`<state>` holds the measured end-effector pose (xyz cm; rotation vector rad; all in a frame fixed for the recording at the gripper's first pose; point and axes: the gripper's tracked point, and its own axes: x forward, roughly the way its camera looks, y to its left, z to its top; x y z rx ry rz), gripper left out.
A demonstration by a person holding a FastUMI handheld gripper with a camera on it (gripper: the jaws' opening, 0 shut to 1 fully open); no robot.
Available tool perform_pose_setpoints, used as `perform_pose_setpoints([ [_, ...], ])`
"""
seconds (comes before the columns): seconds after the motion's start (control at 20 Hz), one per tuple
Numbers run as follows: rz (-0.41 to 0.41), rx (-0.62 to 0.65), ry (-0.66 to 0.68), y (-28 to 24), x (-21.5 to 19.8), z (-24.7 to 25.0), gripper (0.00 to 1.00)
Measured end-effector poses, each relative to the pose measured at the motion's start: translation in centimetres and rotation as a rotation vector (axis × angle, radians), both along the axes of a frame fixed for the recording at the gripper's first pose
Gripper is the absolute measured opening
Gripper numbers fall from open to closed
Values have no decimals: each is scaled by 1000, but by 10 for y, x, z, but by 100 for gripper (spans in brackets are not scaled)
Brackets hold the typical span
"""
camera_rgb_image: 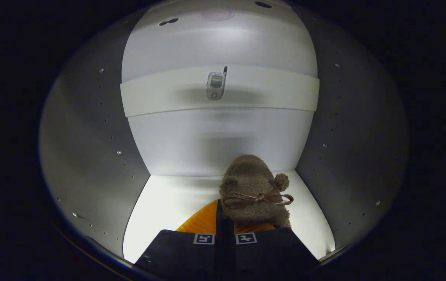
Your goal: Open the shoe cabinet door, grab the shoes and put them into the shoe cabinet, then close the shoe cabinet door.
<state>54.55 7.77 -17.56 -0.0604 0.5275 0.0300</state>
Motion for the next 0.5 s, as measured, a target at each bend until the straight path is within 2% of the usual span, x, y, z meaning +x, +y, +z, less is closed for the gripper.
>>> perform_pose_setpoints([
  [0.2, 4, -23, 37, 1, -1, -13, 7],
  [0.4, -14, -41, 50, -5, -9, -13, 39],
  [0.45, -21, -43, 49, -8, -13, -10, 40],
  [0.5, -28, -44, 45, -9, -18, -7, 46],
])
